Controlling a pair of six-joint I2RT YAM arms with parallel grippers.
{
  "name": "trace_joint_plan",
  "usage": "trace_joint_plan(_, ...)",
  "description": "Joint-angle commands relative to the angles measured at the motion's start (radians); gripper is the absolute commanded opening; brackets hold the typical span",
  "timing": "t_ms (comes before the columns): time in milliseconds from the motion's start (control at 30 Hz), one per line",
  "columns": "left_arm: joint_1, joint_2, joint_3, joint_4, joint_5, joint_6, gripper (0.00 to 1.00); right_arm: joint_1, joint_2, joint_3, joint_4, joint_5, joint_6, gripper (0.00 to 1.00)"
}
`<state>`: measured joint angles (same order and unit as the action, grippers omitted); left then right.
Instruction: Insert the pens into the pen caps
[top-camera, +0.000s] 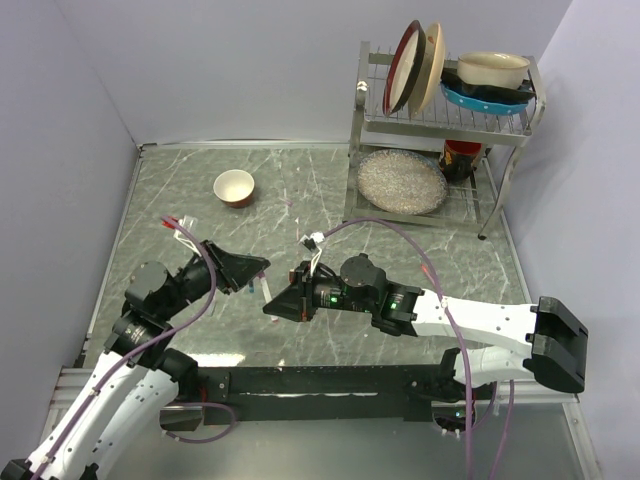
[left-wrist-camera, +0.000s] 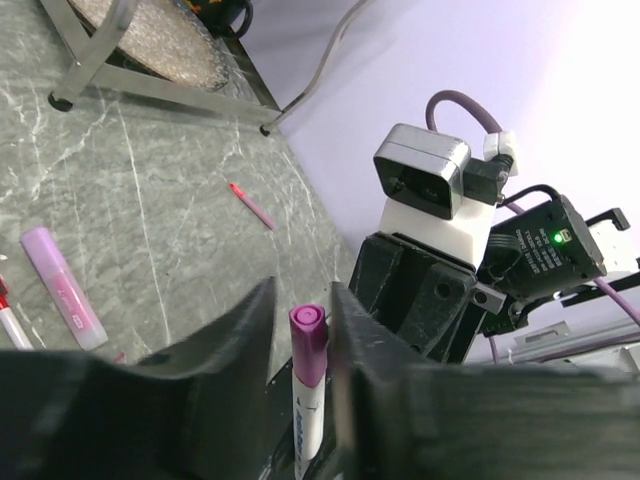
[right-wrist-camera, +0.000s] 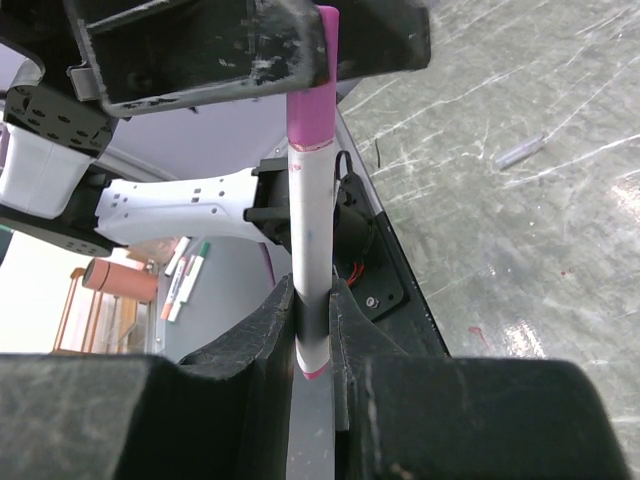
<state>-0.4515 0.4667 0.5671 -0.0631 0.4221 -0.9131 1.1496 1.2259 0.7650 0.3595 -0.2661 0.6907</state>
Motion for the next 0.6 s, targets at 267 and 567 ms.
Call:
trace_joint_plan(267, -0.001, -0.065, -0.122, 0.152, 0.11, -0.105, 0.01, -0.008, -0.051, 0.059, 0.058, 0.117, -0.007, 0.0)
trace_joint_plan(567, -0.001, -0.163, -0.283, 0.241, 0.141, -0.24, 0.01, -0.128, -0.019, 0.195, 0.082, 0.144, 0.0, 0.0)
